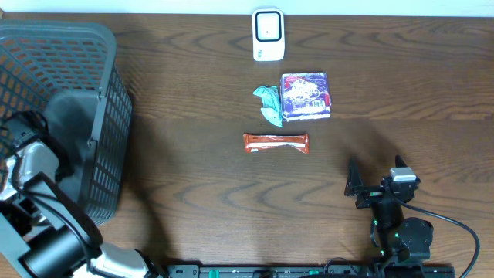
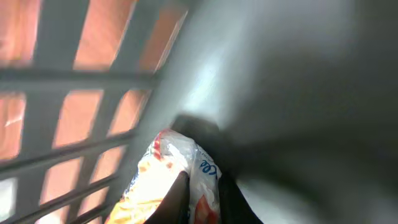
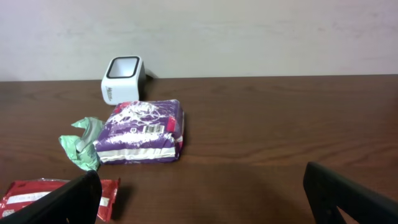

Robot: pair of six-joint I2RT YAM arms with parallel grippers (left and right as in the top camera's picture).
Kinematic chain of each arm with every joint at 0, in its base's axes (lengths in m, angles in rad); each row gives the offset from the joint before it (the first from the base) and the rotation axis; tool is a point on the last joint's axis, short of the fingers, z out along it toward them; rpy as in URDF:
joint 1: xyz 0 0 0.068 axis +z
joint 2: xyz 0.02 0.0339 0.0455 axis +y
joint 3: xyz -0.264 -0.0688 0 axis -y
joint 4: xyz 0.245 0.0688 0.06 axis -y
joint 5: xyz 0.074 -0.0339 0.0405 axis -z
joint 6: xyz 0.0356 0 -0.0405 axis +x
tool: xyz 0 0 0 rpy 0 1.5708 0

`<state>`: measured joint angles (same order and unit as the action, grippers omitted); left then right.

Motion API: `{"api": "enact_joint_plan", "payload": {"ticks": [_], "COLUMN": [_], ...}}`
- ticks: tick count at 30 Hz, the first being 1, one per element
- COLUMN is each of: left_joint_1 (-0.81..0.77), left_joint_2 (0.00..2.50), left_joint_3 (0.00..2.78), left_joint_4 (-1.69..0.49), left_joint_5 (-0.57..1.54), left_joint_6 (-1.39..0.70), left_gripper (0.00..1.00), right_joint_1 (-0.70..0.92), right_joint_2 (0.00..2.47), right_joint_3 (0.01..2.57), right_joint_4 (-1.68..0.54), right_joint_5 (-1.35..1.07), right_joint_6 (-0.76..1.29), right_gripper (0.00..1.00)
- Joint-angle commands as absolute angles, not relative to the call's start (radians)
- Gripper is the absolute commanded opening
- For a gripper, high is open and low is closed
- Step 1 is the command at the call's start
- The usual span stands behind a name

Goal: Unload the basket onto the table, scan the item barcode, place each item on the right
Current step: 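Grasp the small orange package in the basket and carry it forward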

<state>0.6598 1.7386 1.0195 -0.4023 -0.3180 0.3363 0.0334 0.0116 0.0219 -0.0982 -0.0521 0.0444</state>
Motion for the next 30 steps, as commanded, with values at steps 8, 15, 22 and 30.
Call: {"api": "enact_joint_plan", "payload": {"ticks": [8, 15, 22, 30], "left_joint_1": [0.655, 0.410, -0.061, -0.236], "left_joint_2": [1.230, 1.113, 1.328, 1.633], "left_joint_3": [1.161, 1.161, 1.161, 1.161], "left_joint_4": [-0.010, 0.305, 0.186, 0.102], "left_joint_5": [0.577, 0.670, 0.660, 0.636], "left_joint_6": [0.020, -0.289, -0.146, -0.146], "left_gripper": [0.07, 0.07, 0.07, 0.27], "right_joint_1": [0.026, 0.026, 0.026, 0.026], "right_joint_2": [0.006, 0.006, 0.006, 0.006], "right_joint_3": [0.017, 0.017, 0.017, 0.017], "right_joint_4": [-0.097, -0.097, -0.097, -0.097], "right_joint_5": [-0.047, -0.047, -0.048, -0.047], "right_joint_6": [0.048, 0.048, 0.048, 0.047], "right_gripper": [0.99, 0.99, 0.99, 0.99]}}
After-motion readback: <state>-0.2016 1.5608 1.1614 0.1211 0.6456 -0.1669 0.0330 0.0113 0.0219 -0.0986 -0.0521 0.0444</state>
